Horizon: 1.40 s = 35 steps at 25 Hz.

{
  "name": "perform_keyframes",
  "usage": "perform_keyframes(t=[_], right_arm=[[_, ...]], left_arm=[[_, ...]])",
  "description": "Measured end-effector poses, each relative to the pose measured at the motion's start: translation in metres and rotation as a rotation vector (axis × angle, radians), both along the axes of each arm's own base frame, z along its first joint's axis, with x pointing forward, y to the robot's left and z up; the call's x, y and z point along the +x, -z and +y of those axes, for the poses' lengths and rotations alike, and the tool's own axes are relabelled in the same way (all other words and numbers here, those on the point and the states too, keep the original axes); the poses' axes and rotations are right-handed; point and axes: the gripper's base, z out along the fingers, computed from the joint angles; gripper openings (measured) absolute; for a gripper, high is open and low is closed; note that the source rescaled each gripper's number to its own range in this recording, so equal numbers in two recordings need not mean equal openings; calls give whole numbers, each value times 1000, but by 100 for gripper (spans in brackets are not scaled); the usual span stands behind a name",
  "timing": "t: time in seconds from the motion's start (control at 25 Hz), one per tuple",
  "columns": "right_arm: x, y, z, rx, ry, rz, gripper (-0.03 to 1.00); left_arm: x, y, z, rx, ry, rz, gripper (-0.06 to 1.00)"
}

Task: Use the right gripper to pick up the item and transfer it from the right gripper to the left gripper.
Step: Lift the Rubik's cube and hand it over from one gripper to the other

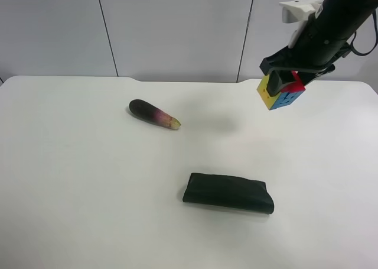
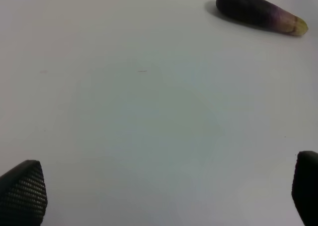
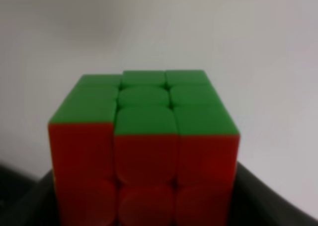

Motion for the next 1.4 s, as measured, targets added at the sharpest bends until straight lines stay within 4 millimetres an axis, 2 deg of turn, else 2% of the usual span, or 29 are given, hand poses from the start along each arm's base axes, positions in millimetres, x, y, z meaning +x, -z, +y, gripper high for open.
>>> perform_keyframes(t=[0.24, 0.56, 0.6, 0.96, 1.24, 1.4], right_arm=[[-14, 0, 34, -6, -210, 7, 0], [-43, -1, 91, 56, -506, -13, 0], [-43, -1, 91, 56, -506, -13, 0], [-85, -4, 143, 129, -817, -28, 0], [-104, -7, 163, 198, -994, -66, 0], [-116, -8, 174, 202, -1077, -79, 0]], left_arm=[[0, 0, 0, 0, 0, 0, 100], [0, 0, 0, 0, 0, 0, 100], [0, 0, 0, 0, 0, 0, 100], [0, 0, 0, 0, 0, 0, 100], [1, -3, -4, -37, 25, 9, 100], [14, -12, -9, -114, 35, 130, 100]])
